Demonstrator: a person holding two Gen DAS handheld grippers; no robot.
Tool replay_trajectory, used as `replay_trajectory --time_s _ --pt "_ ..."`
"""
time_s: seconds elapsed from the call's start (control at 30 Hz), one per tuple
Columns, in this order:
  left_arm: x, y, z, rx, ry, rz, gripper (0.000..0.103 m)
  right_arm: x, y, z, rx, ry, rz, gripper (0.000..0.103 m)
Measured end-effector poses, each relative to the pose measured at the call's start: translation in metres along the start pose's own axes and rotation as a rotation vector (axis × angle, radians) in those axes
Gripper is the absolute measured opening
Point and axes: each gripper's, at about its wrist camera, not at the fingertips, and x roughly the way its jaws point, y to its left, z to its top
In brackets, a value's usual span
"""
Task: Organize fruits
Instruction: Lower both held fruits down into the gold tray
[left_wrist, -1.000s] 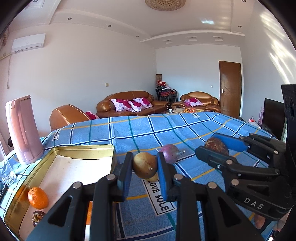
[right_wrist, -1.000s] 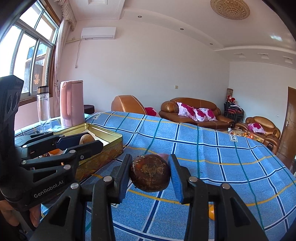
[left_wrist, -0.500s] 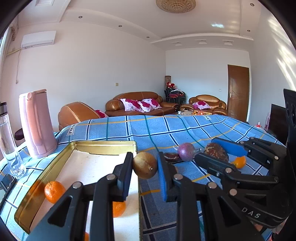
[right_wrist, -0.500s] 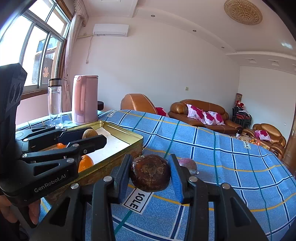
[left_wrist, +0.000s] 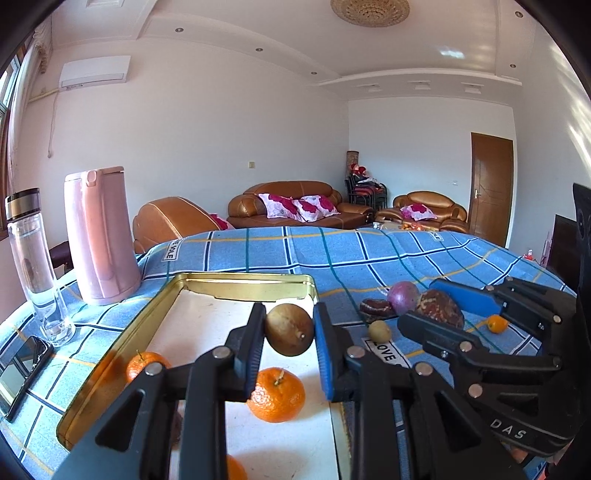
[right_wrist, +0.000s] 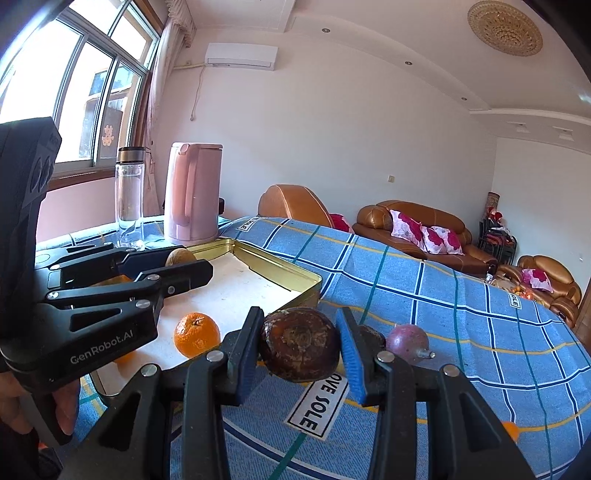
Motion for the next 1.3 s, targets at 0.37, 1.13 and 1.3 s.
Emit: replay_trajectory --time_s 0.37,1.13,1.3 --pt "-0.006 0.026 -0.001 -0.027 0.003 0.041 0.027 0.013 0.024 0.007 -0.040 0.006 0.040 0.042" --pt "-0.009 0.062 -0.006 -0.053 0.033 0.119 0.027 0.026 0.058 0.016 -0.074 -0.001 0.109 0.043" --pt "-0.010 0.067 -0.007 -0.046 0.045 0.133 0.027 0.029 0.065 0.017 -0.081 -0.001 0.123 0.043"
